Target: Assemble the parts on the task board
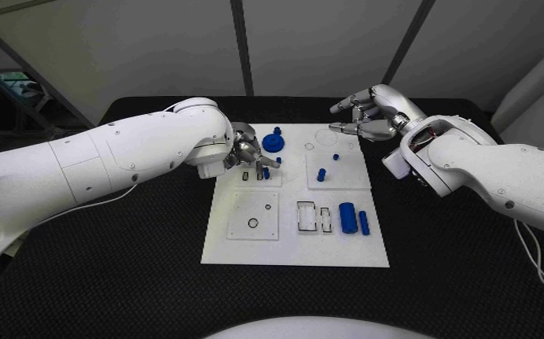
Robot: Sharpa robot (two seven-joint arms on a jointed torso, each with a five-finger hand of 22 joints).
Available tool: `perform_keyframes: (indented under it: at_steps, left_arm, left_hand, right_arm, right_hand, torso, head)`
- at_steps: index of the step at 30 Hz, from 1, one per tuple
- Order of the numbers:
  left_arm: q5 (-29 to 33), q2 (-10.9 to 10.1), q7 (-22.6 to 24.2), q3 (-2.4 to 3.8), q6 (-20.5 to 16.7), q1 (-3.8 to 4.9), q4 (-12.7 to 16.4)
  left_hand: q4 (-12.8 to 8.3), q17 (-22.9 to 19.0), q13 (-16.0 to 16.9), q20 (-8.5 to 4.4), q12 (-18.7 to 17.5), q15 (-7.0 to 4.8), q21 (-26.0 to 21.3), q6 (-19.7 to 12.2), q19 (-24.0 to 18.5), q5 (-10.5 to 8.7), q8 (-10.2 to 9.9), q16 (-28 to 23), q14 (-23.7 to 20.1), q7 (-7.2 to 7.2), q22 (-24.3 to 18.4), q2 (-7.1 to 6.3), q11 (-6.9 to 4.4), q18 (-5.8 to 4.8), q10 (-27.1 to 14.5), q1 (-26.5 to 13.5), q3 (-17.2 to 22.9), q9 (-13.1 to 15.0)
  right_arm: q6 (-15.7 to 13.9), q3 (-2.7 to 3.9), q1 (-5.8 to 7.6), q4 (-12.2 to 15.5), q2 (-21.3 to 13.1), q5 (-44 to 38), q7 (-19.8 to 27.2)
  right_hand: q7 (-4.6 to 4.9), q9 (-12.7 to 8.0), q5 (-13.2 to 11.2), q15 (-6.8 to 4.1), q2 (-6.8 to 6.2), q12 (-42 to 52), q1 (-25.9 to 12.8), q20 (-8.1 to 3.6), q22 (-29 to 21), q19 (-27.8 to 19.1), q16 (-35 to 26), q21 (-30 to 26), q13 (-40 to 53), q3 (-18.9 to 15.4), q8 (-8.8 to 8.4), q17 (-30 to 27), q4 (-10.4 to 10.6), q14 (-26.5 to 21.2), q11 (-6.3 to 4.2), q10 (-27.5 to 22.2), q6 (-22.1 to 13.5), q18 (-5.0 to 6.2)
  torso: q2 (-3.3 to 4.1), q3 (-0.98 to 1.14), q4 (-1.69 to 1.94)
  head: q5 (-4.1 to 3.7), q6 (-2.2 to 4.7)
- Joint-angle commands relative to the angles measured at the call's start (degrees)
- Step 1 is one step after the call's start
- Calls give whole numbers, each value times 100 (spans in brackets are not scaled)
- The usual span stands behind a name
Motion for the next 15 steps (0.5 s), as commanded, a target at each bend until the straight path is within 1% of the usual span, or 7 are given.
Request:
perform_keyframes:
  at_steps: [1,5,8,12,15]
  left_arm:
    - [-32,14,-3,-3,131,11,-17]
    - [-24,15,-4,-6,133,11,-24]
    - [-17,13,0,-7,137,11,-24]
    - [16,17,6,-8,149,11,-18]
    - [26,24,14,-8,157,11,-15]
  left_hand:
    - [-44,6,-7,-1,-36,-28,-36,-57,-61,-10,30,0,210,7,0,15,-7,106,-38,118,14,40]
    - [-96,8,-14,0,-34,-29,-39,-78,-64,-7,45,-1,210,6,5,111,-8,106,-38,250,78,108]
    - [-153,10,-24,-2,-38,-31,-40,-94,-63,-4,52,-1,211,4,13,185,-11,106,-39,362,149,158]
    - [-244,12,-46,-4,-53,-35,-42,-114,-64,-1,54,-1,212,-1,20,261,-16,106,-46,513,258,212]
    - [-323,13,-60,-8,-63,-40,-45,-129,-66,-3,50,-2,212,-9,23,293,-23,107,-52,628,342,243]
  right_arm:
    - [50,5,9,-7,15,5,8]
    - [58,5,9,-18,25,5,6]
    - [65,5,9,-26,31,5,1]
    - [79,5,9,-37,43,5,-5]
    - [87,5,9,-44,51,5,-8]
  right_hand:
    - [-10,-7,21,-36,18,-19,-54,8,-7,-31,-19,-34,-7,-27,16,392,0,296,13,-45,4,78]
    - [-10,-7,24,-36,20,-19,-54,8,-10,-31,-21,-37,-8,-26,16,390,0,296,13,-45,4,78]
    - [-11,-7,33,-37,24,-21,-55,8,-16,-33,-25,-41,-11,-24,16,386,2,295,13,-46,4,79]
    - [-11,-7,44,-37,28,-23,-51,7,-17,-31,-25,-44,-14,-20,16,387,1,296,11,-46,4,79]
    - [-12,-7,57,-38,32,-22,-43,6,-22,-31,-30,-49,-13,-14,18,381,-3,296,10,-43,5,80]
  torso:
    - [3,0,4]
    - [-3,-1,6]
    - [-2,-2,9]
    - [-2,0,6]
    - [0,-2,5]
  head:
    - [-1,-10]
    - [1,-30]
    - [3,-31]
    - [3,-43]
    - [0,-47]
